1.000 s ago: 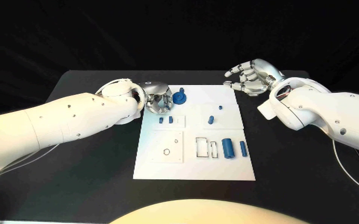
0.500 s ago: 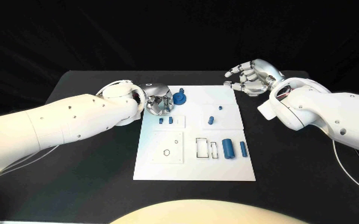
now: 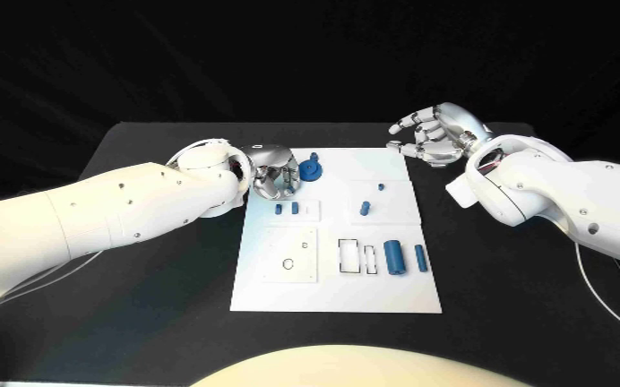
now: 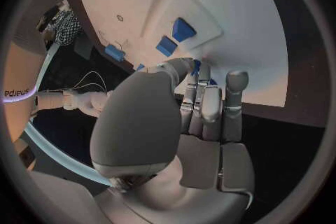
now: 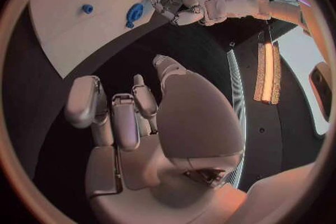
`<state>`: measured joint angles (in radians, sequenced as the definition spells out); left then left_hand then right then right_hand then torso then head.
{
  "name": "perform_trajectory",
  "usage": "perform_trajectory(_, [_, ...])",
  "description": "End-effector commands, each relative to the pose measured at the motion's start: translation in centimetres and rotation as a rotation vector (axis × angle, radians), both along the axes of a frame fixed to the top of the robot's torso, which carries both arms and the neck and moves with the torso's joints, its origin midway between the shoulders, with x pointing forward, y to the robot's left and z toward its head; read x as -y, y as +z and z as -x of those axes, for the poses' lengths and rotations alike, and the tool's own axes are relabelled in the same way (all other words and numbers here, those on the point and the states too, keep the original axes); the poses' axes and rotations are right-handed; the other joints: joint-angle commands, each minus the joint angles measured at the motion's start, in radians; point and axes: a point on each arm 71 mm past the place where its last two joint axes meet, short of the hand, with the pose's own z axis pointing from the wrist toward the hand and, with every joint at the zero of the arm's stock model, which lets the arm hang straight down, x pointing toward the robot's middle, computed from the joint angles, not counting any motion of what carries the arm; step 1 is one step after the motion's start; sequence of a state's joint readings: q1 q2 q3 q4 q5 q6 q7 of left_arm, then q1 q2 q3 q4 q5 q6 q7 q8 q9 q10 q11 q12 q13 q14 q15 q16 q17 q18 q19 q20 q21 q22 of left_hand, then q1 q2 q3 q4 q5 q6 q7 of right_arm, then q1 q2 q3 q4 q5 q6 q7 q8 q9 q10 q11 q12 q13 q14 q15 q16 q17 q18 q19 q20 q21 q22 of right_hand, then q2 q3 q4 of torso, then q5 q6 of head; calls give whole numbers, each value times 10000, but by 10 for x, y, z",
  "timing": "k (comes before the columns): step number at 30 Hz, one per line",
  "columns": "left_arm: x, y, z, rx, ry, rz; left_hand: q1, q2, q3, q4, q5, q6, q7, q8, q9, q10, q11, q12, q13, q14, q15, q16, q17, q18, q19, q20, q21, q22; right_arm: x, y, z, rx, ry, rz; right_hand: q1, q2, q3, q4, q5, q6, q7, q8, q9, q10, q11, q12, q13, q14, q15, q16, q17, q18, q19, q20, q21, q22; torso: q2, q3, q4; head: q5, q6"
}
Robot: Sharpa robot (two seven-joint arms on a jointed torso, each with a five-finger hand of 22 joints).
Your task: Assemble the parts on the task board
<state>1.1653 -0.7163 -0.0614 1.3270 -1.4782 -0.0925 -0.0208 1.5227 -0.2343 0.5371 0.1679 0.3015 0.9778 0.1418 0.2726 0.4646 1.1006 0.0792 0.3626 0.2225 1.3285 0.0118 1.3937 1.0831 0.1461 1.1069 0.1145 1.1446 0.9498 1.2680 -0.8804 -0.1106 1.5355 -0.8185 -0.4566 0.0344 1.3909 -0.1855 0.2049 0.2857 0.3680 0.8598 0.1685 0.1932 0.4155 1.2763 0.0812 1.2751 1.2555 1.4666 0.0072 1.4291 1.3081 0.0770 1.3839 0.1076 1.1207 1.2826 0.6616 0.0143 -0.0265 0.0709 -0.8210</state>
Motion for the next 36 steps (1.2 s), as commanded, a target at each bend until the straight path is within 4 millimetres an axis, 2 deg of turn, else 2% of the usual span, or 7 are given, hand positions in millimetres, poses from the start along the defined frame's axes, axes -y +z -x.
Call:
perform_trajectory(1, [-1, -7, 3, -434, -53, -306, -190, -77, -54, -24, -1, -163, 46, -129, -52, -119, 24, -103, -12, -127, 32, -55, -78, 11, -117, 48, -93, -69, 0, 0, 0, 57, 82, -23, -26, -55, 39, 5, 34, -6, -42, 27, -2, 3, -27, -41, -8, 433, -65, -29, 446, 178, -42, -38, -20, -9, 3, 3, 2, 1, -6])
perform_trajectory(6, [-1, -7, 2, -421, -31, -309, -308, -168, -83, 7, 4, -282, 67, -237, -86, -137, 46, -152, 18, -161, 58, -52, -108, 23, -167, 83, -147, -113, 0, 0, 0, 57, 81, -22, -26, -55, 39, 5, 34, -6, -42, 27, -2, 3, -27, -41, -8, 433, -65, -29, 446, 178, -42, -38, -20, -9, 0, -1, 1, 3, -3])
perform_trajectory(20, [-2, -5, 2, -159, -19, -117, -370, -217, -80, 17, 17, -444, 77, -360, -124, -63, 20, -134, 82, -152, 49, -22, -87, 24, -143, 91, -146, -90, 0, -1, 0, 43, 78, -21, -26, -55, 39, 5, 34, -6, -42, 27, -2, 3, -27, -41, -8, 433, -65, -29, 446, 178, -42, -38, -20, -9, 1, -9, 2, 15, 0])
perform_trajectory(25, [-3, -5, 2, -161, 27, -137, -430, -279, -44, 29, 23, -863, 105, -626, -214, -66, 2, -169, 165, -168, 33, -7, -123, 30, -142, 77, -190, -122, 0, -1, 0, 42, 73, -20, -38, -70, 56, 4, 35, -18, -44, 37, -5, -9, -30, -66, -39, 432, -70, -53, 427, 185, -44, -45, -75, -42, -1, -1, 0, 16, 7])
perform_trajectory(27, [-4, -5, 2, -179, 52, -161, -478, -338, -38, 59, 24, -1519, -20, -992, -379, -104, -17, -227, 217, -197, 21, -4, -170, 37, -151, 65, -237, -159, 0, -1, 0, 43, 71, -20, -38, -70, 56, 4, 35, -18, -44, 37, -5, -9, -30, -66, -39, 432, -70, -53, 427, 185, -44, -45, -75, -42, 2, -1, 0, 14, 5])
perform_trajectory(36, [-8, -6, 0, -209, 192, -244, -508, -338, -96, 101, 27, -1860, -66, -1173, -491, -126, -17, -275, 272, -230, 18, -3, -224, 41, -163, 58, -288, -199, 1, -1, 0, 20, 53, -6, -39, -79, 59, 2, 34, -22, -44, 40, -6, -36, -31, -95, -71, 424, -71, -78, 395, 194, -61, -47, -129, -75, 8, 0, -1, 21, 12])
